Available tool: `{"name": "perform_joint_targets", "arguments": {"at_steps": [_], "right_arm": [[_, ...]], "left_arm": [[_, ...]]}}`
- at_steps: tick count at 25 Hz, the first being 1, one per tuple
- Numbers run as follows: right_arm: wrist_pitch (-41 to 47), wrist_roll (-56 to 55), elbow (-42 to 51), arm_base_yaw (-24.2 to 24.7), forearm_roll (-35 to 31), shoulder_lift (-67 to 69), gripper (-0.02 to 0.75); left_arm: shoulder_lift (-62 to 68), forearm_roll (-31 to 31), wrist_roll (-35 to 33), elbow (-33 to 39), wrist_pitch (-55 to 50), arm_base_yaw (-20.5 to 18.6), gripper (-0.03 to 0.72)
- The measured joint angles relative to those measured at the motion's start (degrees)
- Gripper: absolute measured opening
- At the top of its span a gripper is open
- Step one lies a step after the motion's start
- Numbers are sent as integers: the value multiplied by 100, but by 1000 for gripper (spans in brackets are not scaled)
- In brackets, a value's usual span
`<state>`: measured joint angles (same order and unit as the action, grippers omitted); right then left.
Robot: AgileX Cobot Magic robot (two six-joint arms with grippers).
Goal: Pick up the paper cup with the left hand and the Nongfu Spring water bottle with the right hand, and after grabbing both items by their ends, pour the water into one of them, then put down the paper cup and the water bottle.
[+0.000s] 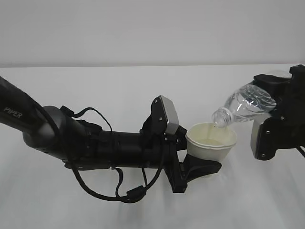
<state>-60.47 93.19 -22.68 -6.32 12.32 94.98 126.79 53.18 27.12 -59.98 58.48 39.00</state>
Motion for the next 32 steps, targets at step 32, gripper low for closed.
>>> {"name": "perform_joint_targets", "arguments": {"at_steps": [32], "right_arm": [[0,30,0,0,-25,0,365]], "left_arm": [[0,0,0,0,0,0,451]]}}
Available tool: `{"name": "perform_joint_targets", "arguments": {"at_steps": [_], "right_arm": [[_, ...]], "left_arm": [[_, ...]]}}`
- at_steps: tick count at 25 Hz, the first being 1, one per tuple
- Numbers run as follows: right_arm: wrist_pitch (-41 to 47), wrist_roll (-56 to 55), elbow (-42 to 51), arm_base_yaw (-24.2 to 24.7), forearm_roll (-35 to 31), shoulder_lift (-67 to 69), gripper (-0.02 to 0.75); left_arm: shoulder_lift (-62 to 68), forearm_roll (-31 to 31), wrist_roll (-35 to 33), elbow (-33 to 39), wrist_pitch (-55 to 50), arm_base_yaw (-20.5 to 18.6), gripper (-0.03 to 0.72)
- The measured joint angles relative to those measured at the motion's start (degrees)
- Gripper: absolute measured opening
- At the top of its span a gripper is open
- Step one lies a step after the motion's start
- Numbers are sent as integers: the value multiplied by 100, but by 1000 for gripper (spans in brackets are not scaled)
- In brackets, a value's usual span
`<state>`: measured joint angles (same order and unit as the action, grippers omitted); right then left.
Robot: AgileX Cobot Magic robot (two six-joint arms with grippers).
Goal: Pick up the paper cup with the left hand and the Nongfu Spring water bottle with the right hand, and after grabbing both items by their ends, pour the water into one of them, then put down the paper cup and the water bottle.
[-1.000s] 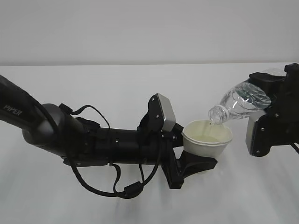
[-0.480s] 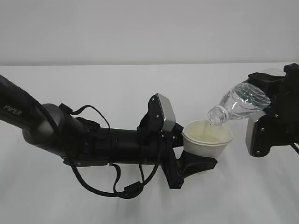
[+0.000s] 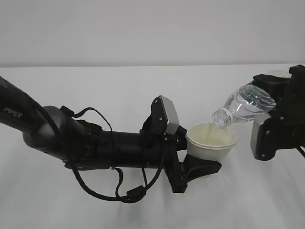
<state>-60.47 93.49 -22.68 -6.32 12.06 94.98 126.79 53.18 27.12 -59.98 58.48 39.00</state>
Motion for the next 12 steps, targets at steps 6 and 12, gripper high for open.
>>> {"name": "perform_joint_targets", "arguments": {"at_steps": [6,12], "right_arm": [[0,0,0,0,0,0,365],[0,0,0,0,0,0,365]], "left_arm": [[0,0,0,0,0,0,451],[0,0,0,0,0,0,451]]}}
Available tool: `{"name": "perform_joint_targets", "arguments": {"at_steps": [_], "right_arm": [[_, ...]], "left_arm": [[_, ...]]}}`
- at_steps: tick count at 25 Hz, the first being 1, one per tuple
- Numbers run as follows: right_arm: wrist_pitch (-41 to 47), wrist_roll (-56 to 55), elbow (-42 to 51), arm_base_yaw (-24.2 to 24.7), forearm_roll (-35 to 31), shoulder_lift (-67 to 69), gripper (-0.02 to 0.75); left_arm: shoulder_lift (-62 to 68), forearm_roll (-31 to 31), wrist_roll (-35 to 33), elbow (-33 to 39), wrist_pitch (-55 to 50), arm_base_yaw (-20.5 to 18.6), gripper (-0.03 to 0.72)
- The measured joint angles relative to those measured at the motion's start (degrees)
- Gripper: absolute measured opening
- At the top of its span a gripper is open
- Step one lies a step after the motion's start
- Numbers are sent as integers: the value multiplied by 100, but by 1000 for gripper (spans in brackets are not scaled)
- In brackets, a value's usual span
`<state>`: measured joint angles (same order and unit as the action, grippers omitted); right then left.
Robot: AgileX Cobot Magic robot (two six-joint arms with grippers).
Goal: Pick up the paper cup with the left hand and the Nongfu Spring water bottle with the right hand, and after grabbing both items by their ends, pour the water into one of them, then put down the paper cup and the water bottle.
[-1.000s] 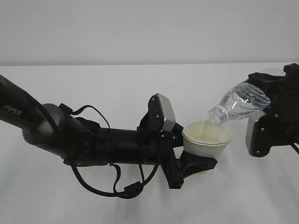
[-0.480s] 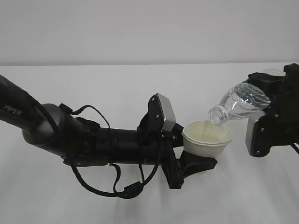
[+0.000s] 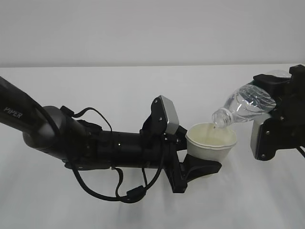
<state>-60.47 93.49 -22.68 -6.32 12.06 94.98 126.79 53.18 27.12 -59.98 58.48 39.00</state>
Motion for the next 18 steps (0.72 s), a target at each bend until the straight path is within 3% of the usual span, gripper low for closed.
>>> {"name": "perform_joint_targets", "arguments": {"at_steps": [18], "right_arm": [[0,50,0,0,0,0,365]], "left_arm": [[0,0,0,0,0,0,451]]}}
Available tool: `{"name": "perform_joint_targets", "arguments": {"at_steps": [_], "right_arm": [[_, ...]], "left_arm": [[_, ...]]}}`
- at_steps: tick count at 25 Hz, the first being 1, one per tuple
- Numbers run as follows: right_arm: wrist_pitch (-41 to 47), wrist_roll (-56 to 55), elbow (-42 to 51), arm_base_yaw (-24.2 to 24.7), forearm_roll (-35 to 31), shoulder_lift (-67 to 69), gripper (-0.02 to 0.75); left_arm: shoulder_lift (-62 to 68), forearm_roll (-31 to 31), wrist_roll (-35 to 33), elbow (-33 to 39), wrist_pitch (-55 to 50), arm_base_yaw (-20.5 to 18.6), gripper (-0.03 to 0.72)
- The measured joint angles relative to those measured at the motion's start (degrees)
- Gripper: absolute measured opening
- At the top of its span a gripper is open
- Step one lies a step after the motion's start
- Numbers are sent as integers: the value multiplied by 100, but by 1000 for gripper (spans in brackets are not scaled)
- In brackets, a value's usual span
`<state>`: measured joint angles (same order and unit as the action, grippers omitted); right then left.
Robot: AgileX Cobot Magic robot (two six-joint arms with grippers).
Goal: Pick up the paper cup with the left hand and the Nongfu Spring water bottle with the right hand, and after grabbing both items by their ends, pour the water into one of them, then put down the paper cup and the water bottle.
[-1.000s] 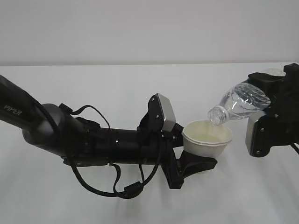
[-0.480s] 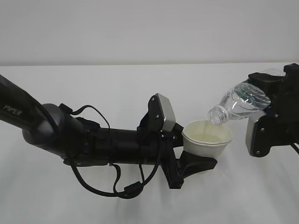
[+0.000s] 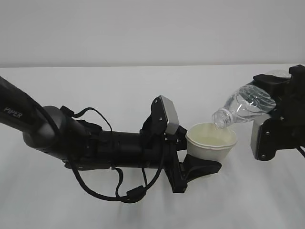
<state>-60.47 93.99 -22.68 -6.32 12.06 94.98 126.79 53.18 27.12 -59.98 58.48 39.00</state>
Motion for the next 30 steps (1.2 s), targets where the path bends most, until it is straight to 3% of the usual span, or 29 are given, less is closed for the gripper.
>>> {"name": "perform_joint_targets", "arguments": {"at_steps": [30], "right_arm": [[0,157,0,0,0,112,365]], "left_arm": [[0,0,0,0,-13,0,451]]}}
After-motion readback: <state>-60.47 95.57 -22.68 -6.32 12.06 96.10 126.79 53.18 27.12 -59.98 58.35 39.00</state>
